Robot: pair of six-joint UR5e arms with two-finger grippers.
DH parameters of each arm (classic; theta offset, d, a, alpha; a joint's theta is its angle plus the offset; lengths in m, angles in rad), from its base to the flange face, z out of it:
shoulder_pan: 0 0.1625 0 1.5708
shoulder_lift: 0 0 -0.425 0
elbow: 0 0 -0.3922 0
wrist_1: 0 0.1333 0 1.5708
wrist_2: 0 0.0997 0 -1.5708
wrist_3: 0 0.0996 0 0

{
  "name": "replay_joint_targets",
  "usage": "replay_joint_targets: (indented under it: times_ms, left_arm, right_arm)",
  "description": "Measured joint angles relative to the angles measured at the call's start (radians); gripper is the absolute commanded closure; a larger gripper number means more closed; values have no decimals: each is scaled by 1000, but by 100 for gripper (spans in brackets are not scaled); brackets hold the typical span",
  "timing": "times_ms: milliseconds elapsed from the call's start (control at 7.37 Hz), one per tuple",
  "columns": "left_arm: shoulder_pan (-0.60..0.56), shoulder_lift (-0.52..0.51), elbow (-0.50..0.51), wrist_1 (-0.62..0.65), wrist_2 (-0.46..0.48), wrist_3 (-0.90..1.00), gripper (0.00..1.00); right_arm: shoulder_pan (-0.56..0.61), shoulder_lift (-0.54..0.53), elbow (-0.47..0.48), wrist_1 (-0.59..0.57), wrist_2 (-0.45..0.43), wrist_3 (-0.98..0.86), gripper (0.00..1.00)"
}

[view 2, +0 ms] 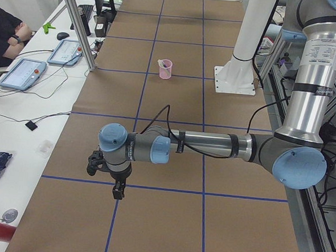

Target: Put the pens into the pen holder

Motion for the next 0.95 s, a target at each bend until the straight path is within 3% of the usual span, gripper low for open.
replay_joint_targets:
  times_ms: [407, 950]
  left_arm:
    - [0, 7, -76, 51, -5, -77, 1]
    - [1, 10, -88, 55, -7, -92, 1]
  right_arm:
    - [2, 0, 6, 2, 2, 11, 1]
    - [3, -58, 50, 13, -5, 20, 1]
